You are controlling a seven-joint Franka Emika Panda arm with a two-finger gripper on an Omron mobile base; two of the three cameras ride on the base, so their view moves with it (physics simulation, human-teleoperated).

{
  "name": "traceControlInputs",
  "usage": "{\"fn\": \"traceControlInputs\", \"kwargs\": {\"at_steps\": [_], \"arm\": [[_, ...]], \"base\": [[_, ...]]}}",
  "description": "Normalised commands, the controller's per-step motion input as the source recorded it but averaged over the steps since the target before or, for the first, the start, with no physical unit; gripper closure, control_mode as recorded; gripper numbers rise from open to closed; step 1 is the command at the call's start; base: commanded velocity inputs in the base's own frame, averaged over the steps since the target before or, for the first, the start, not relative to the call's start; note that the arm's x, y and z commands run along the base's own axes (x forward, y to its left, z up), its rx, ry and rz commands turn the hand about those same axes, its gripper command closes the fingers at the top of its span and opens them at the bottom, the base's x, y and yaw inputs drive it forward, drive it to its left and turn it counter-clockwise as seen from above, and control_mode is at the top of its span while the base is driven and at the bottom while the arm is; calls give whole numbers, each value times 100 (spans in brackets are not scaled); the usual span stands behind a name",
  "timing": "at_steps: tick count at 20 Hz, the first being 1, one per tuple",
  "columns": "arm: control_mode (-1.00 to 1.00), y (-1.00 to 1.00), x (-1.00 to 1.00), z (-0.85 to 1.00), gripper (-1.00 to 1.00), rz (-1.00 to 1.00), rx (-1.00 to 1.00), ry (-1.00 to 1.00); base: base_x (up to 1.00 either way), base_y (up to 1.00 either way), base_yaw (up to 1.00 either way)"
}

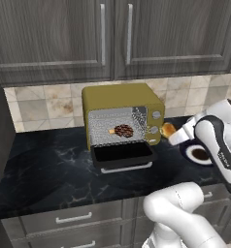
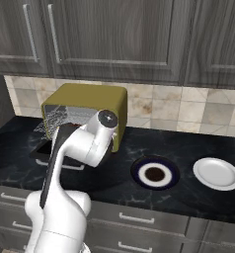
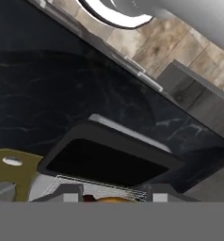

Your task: Open the toaster oven door. Place the bread on the top rack in the toaster oven and place the steak on the bottom rack.

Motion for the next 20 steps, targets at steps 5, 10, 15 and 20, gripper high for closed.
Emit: {"fn": "traceControlInputs", "kwargs": {"at_steps": [5,10,15,20], "arm": [[-100,49,0,30,100,8,0,-2],[-100,47,18,3,100,5,-2,1],[-100,34,39,0,100,-1,-4,3],[-100,19,44,0,100,-7,-4,6]], "base": [[0,0,0],[0,0,0],[0,0,0],[0,0,0]]}}
